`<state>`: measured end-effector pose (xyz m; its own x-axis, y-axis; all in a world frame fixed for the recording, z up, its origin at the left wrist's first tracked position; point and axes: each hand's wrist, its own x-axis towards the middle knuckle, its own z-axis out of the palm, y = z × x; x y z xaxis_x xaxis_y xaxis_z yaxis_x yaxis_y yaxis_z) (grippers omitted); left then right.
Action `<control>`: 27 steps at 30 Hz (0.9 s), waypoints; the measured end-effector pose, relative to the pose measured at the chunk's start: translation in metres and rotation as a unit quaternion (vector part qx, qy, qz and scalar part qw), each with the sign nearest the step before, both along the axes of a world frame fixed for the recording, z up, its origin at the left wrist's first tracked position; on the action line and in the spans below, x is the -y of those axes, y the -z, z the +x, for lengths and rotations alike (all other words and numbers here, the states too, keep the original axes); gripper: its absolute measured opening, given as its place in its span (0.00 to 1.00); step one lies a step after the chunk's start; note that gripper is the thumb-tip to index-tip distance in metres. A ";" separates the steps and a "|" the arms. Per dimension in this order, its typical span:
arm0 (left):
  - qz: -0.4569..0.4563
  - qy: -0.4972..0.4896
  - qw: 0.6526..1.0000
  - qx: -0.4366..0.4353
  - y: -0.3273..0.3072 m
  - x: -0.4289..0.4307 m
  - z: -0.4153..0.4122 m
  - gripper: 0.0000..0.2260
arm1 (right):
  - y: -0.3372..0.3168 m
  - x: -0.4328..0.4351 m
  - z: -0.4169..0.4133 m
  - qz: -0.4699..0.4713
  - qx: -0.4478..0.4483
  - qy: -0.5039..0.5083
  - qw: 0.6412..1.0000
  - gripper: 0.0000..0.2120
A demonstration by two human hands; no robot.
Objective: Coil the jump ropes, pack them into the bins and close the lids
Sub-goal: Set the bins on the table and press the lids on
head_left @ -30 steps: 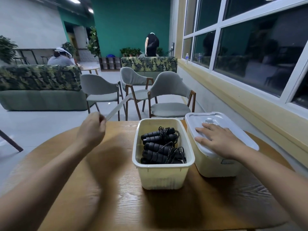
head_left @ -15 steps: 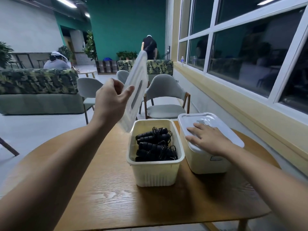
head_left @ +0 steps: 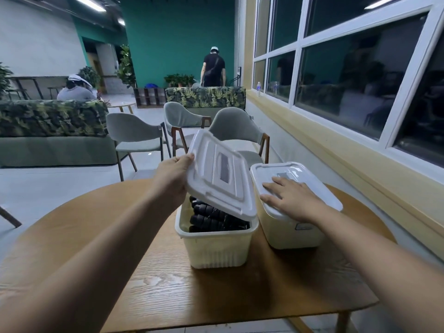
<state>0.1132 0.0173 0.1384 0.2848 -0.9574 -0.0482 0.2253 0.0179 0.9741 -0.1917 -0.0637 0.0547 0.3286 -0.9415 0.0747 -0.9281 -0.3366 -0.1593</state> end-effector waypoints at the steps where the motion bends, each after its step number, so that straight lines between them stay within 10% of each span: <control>1: 0.012 0.004 1.000 -0.018 0.005 0.001 0.000 0.12 | 0.000 0.000 0.000 -0.001 -0.002 0.000 1.000 0.37; 17: 0.093 -0.024 0.913 0.396 0.070 0.000 0.040 0.10 | 0.004 0.002 0.000 0.010 0.021 0.009 1.000 0.45; 27: -0.080 0.089 0.745 0.657 0.063 -0.013 0.018 0.17 | 0.003 0.001 0.001 0.002 0.017 0.008 1.000 0.42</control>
<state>0.1311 0.0303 0.0752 -0.1463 -0.9490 0.2794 -0.9070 0.2414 0.3451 -0.1905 -0.0646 0.0514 0.3117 -0.9467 0.0808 -0.9273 -0.3216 -0.1915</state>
